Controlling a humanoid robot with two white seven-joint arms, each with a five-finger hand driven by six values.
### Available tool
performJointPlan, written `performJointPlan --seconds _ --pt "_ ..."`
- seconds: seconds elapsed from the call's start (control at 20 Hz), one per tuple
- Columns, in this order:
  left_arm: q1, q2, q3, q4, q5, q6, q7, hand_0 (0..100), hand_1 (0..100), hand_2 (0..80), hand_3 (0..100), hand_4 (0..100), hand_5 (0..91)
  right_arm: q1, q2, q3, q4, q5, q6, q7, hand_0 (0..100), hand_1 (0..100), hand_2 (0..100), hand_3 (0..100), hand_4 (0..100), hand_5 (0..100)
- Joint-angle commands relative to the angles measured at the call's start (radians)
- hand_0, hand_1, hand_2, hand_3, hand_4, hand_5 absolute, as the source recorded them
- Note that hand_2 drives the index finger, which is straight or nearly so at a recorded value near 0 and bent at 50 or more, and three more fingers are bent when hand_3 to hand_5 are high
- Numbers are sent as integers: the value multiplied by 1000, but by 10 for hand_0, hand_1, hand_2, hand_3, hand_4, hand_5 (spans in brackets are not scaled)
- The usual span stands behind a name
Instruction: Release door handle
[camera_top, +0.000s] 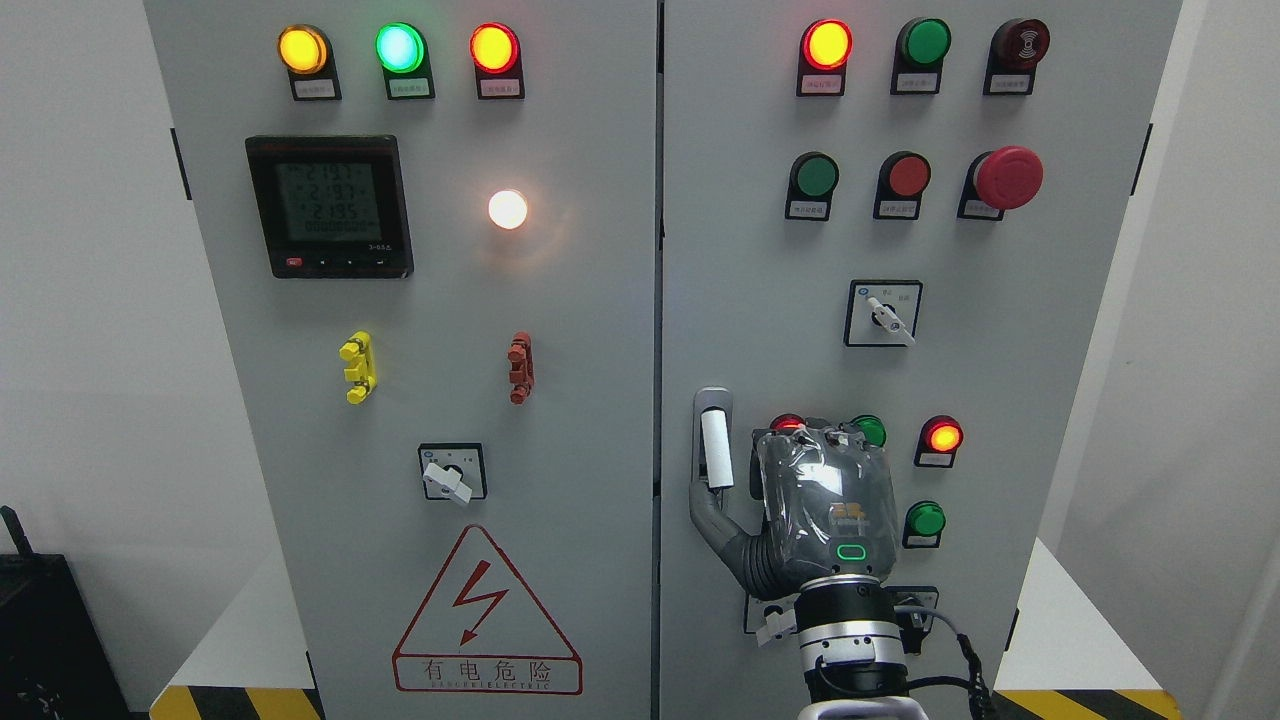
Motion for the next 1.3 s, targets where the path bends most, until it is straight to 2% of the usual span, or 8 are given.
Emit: performJointPlan --seconds 0.0,1.25 --pt "0 0 0 0 0 -1 0 0 0 32 174 127 0 3 1 -2 -4 -4 0 -1 330 435 770 884 702 508" --pt "0 0 0 0 0 -1 0 0 0 33 173 127 0 11 1 -22 -13 -21 0 -9 360 446 771 879 703 504"
